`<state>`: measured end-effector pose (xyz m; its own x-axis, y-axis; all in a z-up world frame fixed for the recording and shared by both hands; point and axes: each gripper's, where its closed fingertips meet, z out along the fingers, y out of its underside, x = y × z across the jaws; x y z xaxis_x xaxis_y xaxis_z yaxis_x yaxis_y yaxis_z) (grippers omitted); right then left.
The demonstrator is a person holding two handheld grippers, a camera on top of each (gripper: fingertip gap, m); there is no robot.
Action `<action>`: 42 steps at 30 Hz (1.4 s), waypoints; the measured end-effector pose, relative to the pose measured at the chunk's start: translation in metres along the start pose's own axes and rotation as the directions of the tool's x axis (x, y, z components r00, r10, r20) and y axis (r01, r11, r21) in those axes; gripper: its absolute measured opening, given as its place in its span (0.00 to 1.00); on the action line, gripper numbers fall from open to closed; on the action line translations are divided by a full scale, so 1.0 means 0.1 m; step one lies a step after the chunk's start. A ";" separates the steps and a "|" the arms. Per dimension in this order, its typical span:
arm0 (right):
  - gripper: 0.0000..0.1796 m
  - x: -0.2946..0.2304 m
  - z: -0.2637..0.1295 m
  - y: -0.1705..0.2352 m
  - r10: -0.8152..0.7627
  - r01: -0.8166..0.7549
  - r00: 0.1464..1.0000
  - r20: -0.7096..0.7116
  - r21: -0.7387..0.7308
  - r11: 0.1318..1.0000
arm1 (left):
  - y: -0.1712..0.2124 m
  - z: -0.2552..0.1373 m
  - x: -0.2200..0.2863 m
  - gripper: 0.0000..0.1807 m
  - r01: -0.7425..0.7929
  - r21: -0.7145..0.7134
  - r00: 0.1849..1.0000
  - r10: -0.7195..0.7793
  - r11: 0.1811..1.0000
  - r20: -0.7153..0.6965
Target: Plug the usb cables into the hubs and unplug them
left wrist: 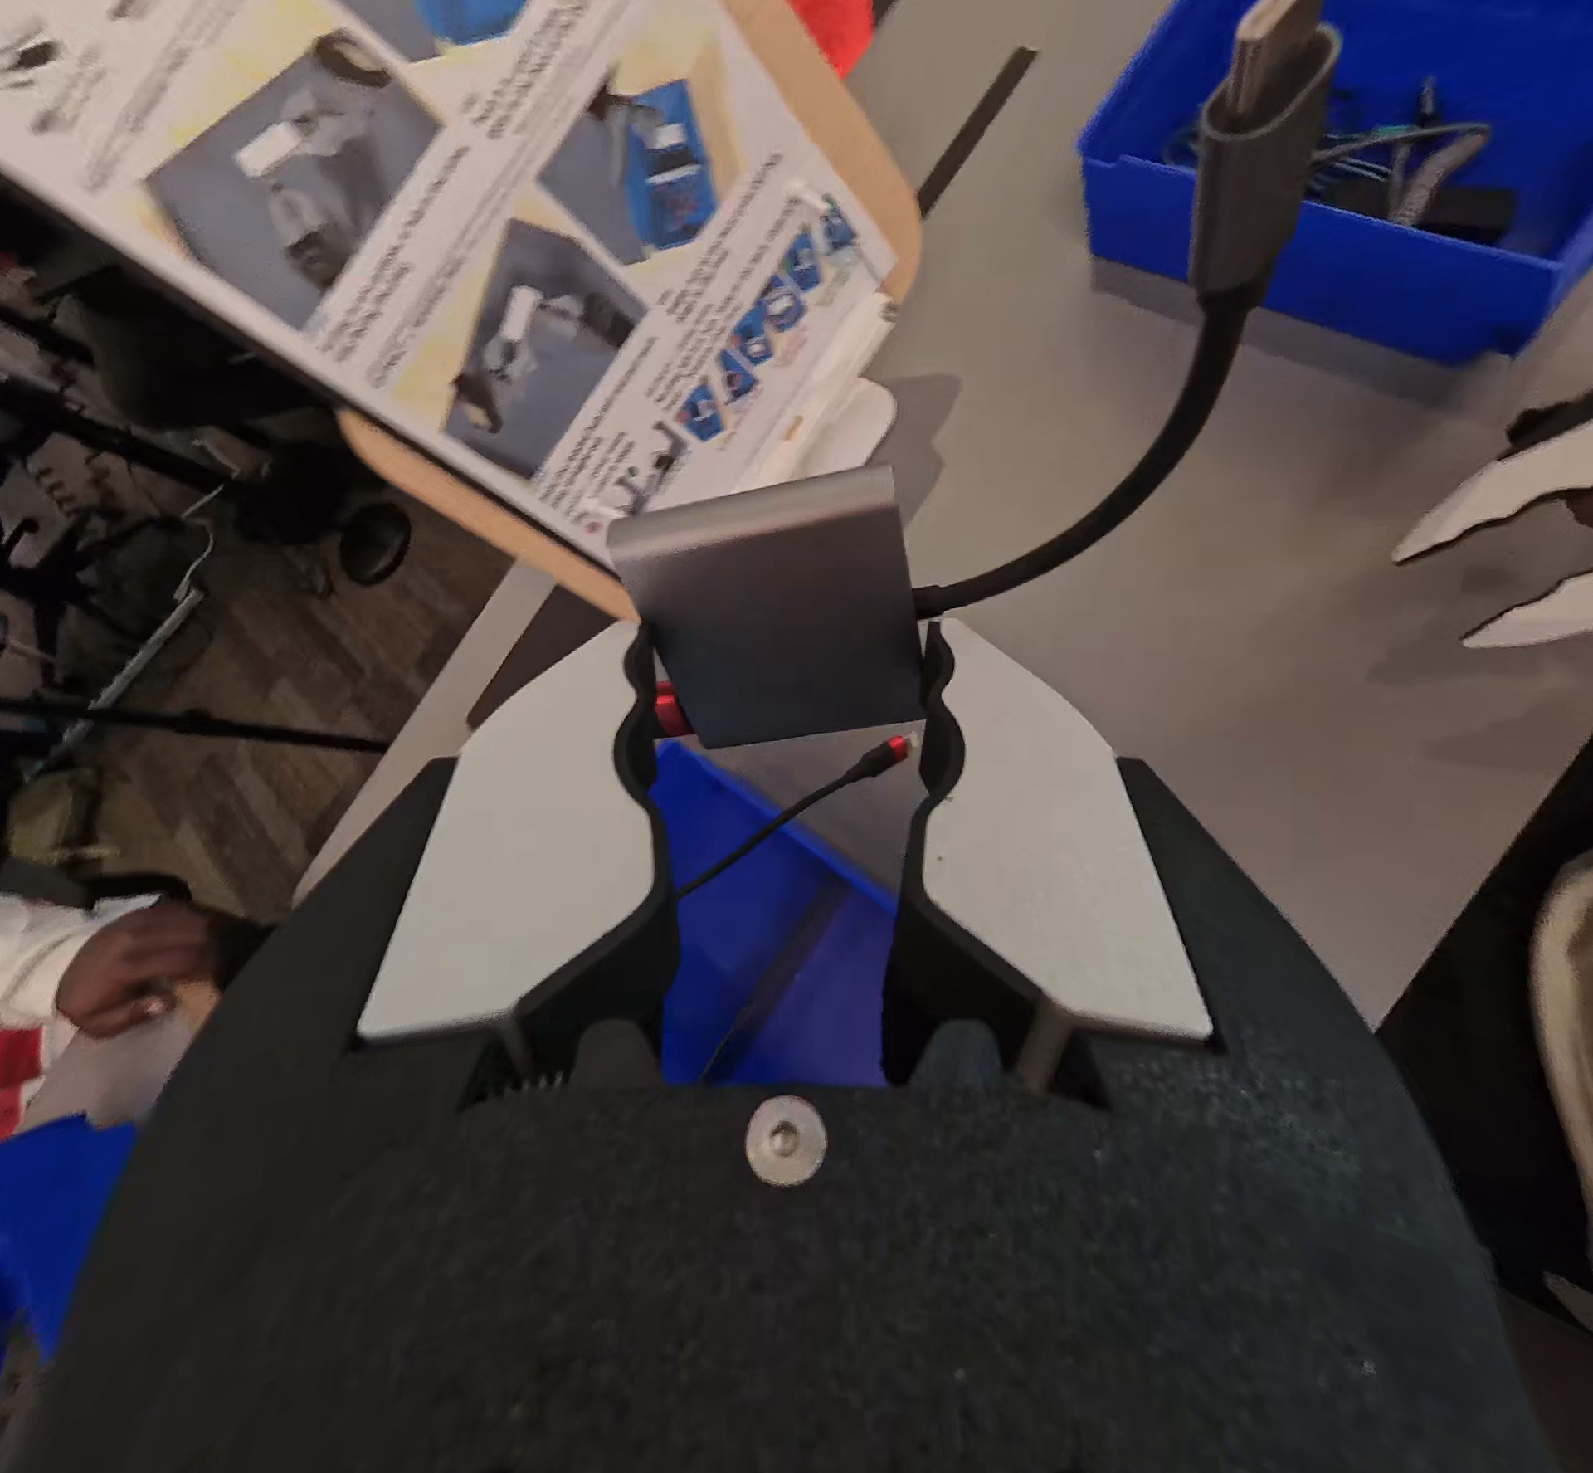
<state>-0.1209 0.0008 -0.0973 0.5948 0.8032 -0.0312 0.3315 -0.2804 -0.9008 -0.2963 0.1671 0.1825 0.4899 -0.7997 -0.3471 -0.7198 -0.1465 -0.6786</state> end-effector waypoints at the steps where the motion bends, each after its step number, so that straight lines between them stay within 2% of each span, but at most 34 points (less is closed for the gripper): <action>1: 0.25 -0.01 -0.03 -0.02 0.010 -0.011 1.000 0.008 0.017 1.000 | 0.02 0.08 0.16 0.33 -0.026 0.007 0.999 0.026 1.000 -0.023; 8: 0.26 0.00 -0.24 -0.30 0.162 -0.181 0.979 0.124 0.155 0.971 | 0.49 0.88 1.31 0.32 -0.241 -0.052 0.960 0.230 0.969 -0.162; 12: 0.26 0.29 -0.34 -0.51 0.325 -0.355 0.933 0.156 0.237 0.904 | 0.79 1.23 1.83 0.32 -0.375 -0.116 0.906 0.338 0.919 -0.253; 14: 0.24 0.38 -0.36 -0.62 0.384 -0.431 0.898 0.215 0.252 0.866 | 0.90 1.35 2.01 0.32 -0.439 -0.141 0.876 0.387 0.888 -0.288; 19: 0.27 0.33 -0.06 -0.62 0.476 -0.536 0.803 0.359 0.083 0.840 | 0.98 1.54 2.34 0.32 -0.531 -0.156 0.817 0.454 0.833 -0.356; 25: 0.25 0.20 0.22 -0.54 0.495 -0.537 0.775 0.392 -0.005 0.844 | 0.89 1.63 2.52 0.32 -0.587 -0.125 0.775 0.509 0.800 -0.375; 27: 0.21 0.18 0.26 -0.53 0.493 -0.529 0.777 0.393 -0.018 0.848 | 0.88 1.65 2.54 0.32 -0.594 -0.116 0.768 0.519 0.796 -0.375; 29: 0.11 0.19 0.28 -0.53 0.497 -0.532 0.773 0.395 -0.023 0.846 | 0.86 1.69 2.53 0.32 -0.594 -0.106 0.771 0.527 0.797 -0.358; 33: 0.07 0.30 0.31 -0.51 0.526 -0.557 0.777 0.345 -0.010 0.830 | 0.84 1.71 2.50 0.29 -0.552 -0.050 0.794 0.507 0.832 -0.335; 35: 0.07 0.36 0.32 -0.49 0.527 -0.563 0.783 0.329 0.016 0.826 | 0.81 1.66 2.47 0.37 -0.484 -0.005 0.826 0.456 0.875 -0.332; 39: 0.07 0.44 0.30 -0.46 0.536 -0.585 0.786 0.309 0.090 0.806 | 0.78 1.55 2.32 0.39 -0.241 0.083 0.910 0.255 0.967 -0.327; 42: 0.06 0.49 0.26 -0.51 0.546 -0.617 0.772 0.325 0.177 0.767 | 0.86 1.55 2.29 0.38 -0.023 0.123 0.941 0.063 0.992 -0.332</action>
<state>-0.1276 0.0677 -0.0642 0.4019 0.6380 -0.6569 -0.2420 -0.6179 -0.7481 -0.1694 0.0617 -0.0556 0.2522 -0.9553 -0.1545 -0.6647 -0.0550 -0.7451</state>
